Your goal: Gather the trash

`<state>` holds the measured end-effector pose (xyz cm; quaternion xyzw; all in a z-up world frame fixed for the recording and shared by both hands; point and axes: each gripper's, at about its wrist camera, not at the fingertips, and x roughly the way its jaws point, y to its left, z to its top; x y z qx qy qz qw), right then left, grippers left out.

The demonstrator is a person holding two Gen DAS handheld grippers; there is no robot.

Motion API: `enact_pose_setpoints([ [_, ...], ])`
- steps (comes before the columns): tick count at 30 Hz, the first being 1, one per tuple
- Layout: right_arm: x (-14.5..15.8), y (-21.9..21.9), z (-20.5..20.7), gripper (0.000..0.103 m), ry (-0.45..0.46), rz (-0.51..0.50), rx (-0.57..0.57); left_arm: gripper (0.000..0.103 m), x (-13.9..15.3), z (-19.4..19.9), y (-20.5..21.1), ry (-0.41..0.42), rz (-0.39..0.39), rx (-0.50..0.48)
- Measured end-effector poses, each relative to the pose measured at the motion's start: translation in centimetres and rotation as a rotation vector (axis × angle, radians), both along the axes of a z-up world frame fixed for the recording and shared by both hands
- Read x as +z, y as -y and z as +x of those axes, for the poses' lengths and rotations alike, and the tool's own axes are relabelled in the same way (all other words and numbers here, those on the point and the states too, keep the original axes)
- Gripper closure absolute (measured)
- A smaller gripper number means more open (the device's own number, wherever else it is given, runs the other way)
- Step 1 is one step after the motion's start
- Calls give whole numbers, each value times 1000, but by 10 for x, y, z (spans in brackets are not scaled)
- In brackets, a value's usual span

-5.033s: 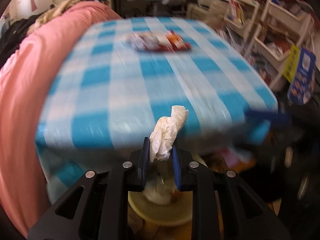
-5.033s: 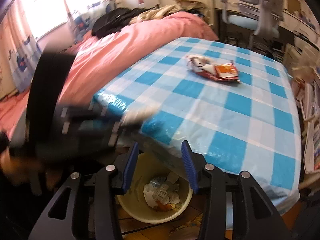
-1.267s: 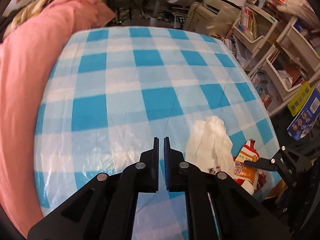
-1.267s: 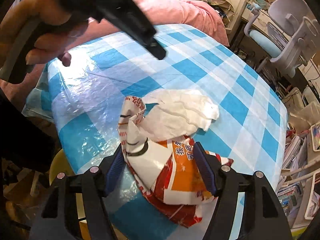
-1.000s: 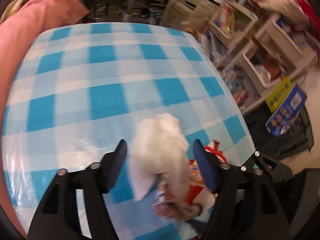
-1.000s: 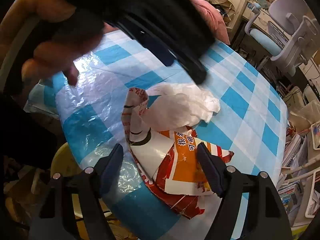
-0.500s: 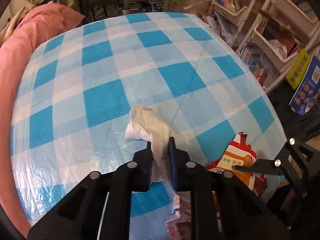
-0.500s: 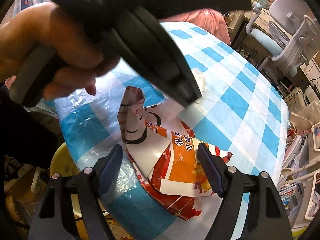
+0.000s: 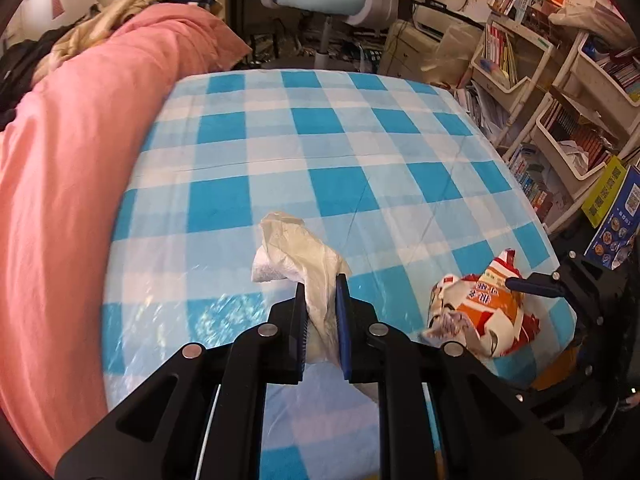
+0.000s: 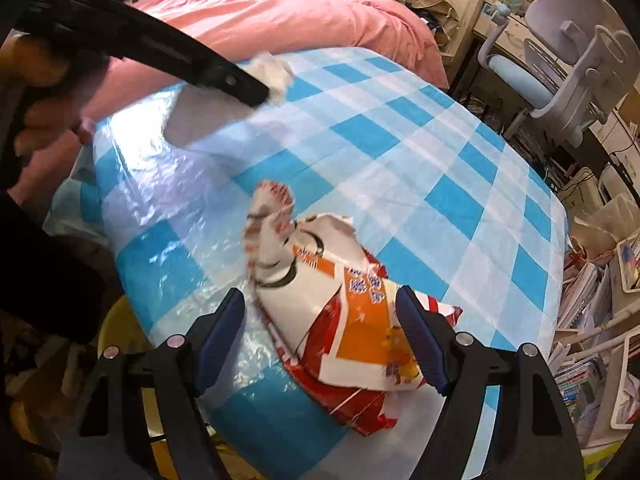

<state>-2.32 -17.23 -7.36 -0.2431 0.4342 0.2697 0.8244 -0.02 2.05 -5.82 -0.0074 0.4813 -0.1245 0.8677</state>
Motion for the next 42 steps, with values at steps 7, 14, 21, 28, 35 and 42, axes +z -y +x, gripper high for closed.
enact_pose_setpoints([
  [7,0,-10,-4,28,15,-23,1,91,4,-10,-5,46,17,8],
  [14,-2,-13,0,28,13,-33,-14,91,4,-11,-7,69,53,11],
  [21,-3,-11,4,28,-1,-22,-32,90,13,-6,-1,114,74,11],
  [28,-3,-13,7,28,-5,-22,-31,90,19,-8,8,148,111,-3],
  [35,-3,-13,9,30,-12,-14,-29,90,19,-8,10,156,126,-6],
  [42,-3,-12,12,61,-33,14,-32,90,20,-7,11,160,130,-9],
])
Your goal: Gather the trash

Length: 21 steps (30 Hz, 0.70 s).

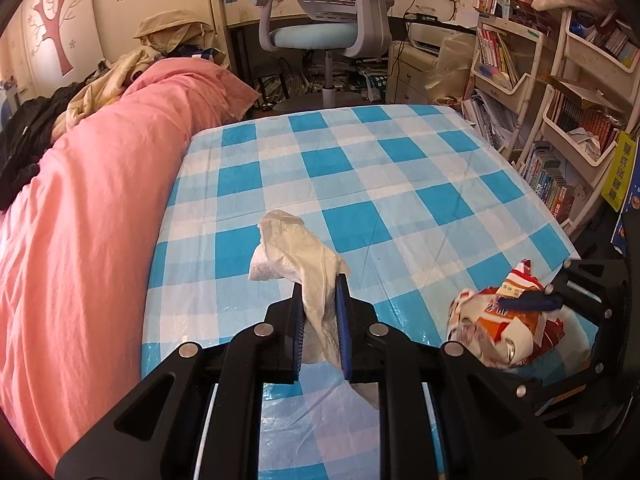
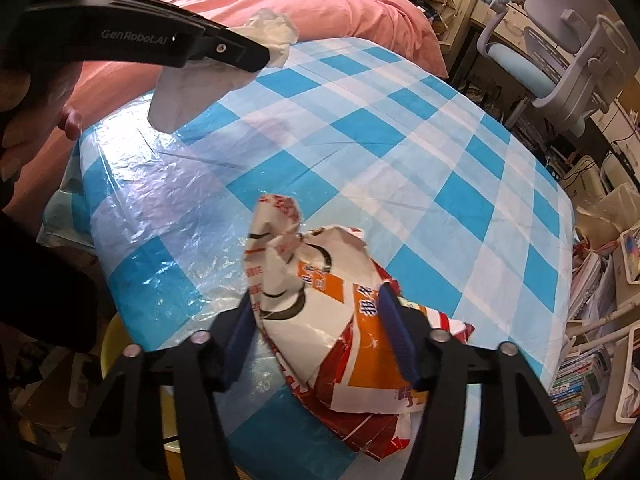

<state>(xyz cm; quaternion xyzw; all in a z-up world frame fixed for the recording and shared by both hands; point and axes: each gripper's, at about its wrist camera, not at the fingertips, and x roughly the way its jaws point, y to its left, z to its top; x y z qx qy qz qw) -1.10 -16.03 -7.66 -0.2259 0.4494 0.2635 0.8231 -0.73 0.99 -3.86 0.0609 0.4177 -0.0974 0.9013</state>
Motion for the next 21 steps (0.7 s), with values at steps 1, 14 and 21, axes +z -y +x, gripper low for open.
enact_pose_setpoints([
  [1,0,-1,0,63,3,1,0,90,0,0,0,-1,0,0],
  [14,31,12,6,81,-71,355,-32,90,7,-3,3,13,-10,-5],
  [21,46,-4,-10,81,-79,439,43,90,14,-8,-1,38,-24,-1],
])
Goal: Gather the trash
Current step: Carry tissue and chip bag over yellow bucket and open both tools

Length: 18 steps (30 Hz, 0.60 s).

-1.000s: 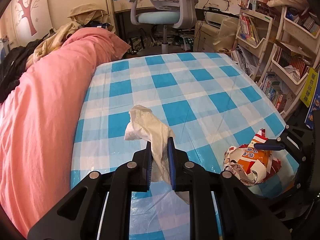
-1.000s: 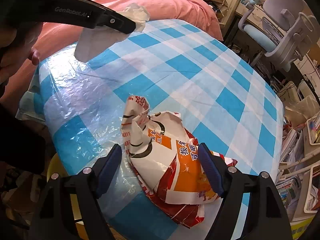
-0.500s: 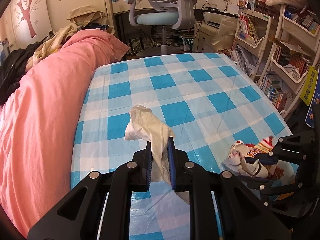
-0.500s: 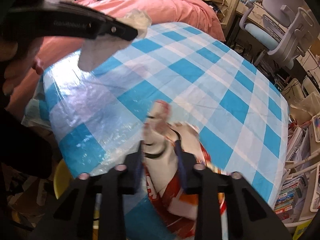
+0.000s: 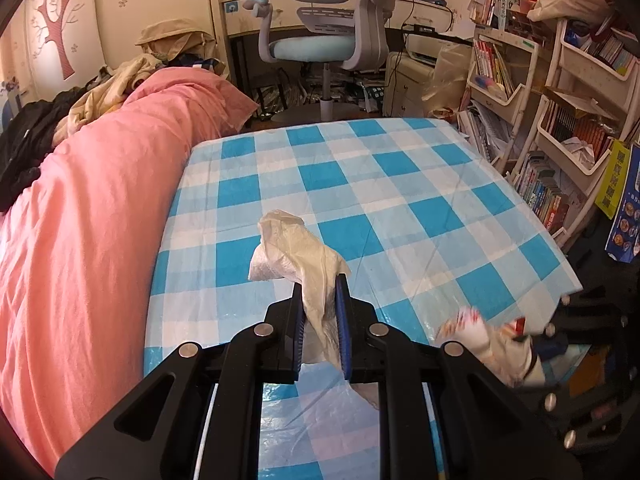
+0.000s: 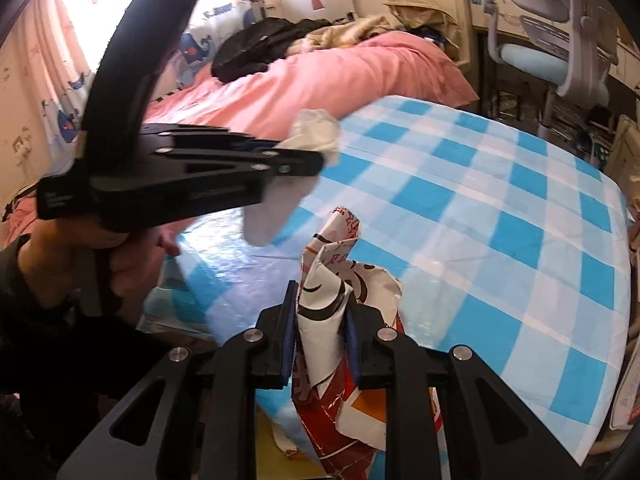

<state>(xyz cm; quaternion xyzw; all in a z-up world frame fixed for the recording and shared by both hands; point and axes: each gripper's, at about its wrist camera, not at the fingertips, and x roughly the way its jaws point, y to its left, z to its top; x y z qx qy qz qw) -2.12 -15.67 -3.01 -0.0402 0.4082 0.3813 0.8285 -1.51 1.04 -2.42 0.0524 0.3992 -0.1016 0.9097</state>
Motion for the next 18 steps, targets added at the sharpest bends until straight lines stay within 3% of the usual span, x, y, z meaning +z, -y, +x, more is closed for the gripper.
enact_pose_setpoints([
  [10,-2,-13,-40,81,-53,111,72,90,13,-22,-16,43,0,40],
  [18,-21,-29,-83,81,-123,116,96,90,8,-56,-23,31,-22,58],
])
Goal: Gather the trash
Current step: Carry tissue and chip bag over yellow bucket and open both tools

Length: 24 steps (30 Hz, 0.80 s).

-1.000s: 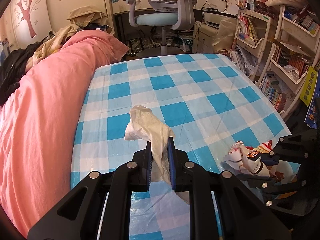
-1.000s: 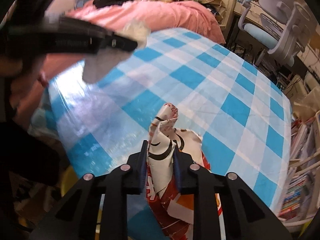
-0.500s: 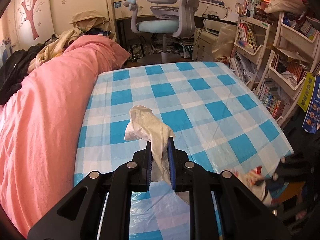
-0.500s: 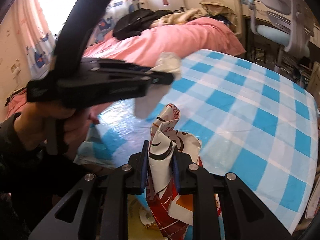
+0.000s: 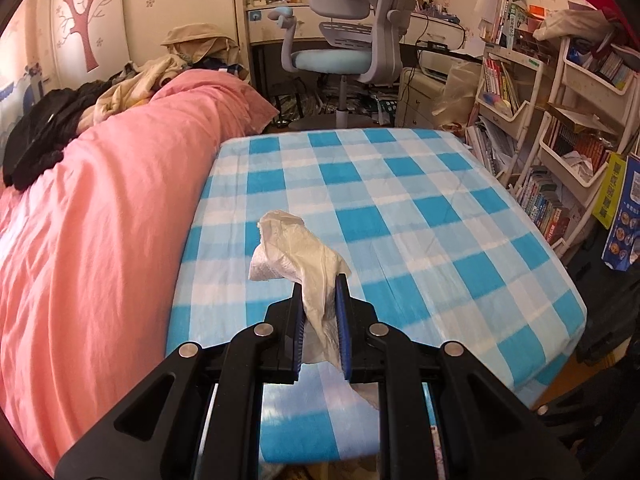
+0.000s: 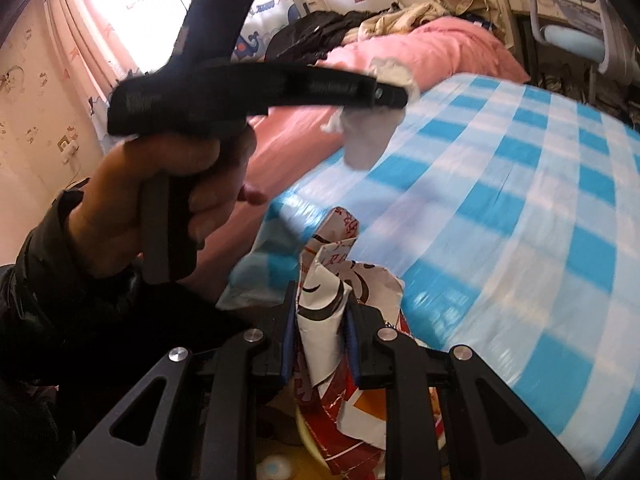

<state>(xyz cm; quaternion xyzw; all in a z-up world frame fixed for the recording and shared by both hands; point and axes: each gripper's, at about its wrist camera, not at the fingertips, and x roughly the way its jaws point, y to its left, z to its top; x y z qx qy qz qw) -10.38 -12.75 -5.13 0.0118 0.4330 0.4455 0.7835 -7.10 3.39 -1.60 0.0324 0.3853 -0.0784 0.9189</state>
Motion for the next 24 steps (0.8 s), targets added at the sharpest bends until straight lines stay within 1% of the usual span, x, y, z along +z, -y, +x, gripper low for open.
enact_pose_setpoints([
  [2,-9,-3,-8,77,-20,-36,-7,90,-4,-11,0,-11,-3,2],
  [3,-12,-4,-10,72,-26,-56,-17,90,-6,-16,0,-16,-6,4],
  [5,-19,-2,-13,67,-36,-101,-45,90,-11,-29,-2,-28,-13,12],
  [7,-21,3,-16,64,-34,-138,-80,90,-17,-42,-2,-46,-20,18],
  [8,-20,6,-19,58,-28,-151,-98,90,-20,-48,-2,-53,-21,19],
  [10,-17,11,-25,53,-15,-162,-122,90,-26,-60,2,-70,-20,12],
  [12,-16,16,-31,39,-2,-191,-154,90,-34,-73,9,-91,-15,-2],
  [14,-14,23,-39,32,17,-229,-197,90,-44,-88,18,-117,-10,-21],
  [16,-14,32,-41,29,20,-244,-244,90,-53,-100,27,-145,-7,-37],
  [18,-11,46,-43,21,27,-255,-324,90,-65,-116,36,-181,-3,-54],
  [20,-9,57,-39,17,37,-270,-399,87,-74,-128,44,-216,-5,-67],
  [21,-7,65,-38,15,45,-281,-453,83,-78,-132,47,-230,-8,-74],
  [22,-6,69,-39,14,50,-287,-485,76,-83,-138,50,-242,-8,-78],
  [23,-5,73,-39,12,58,-297,-515,71,-84,-140,51,-242,-7,-76],
  [24,-5,75,-40,12,68,-311,-542,61,-84,-143,51,-231,-6,-66],
])
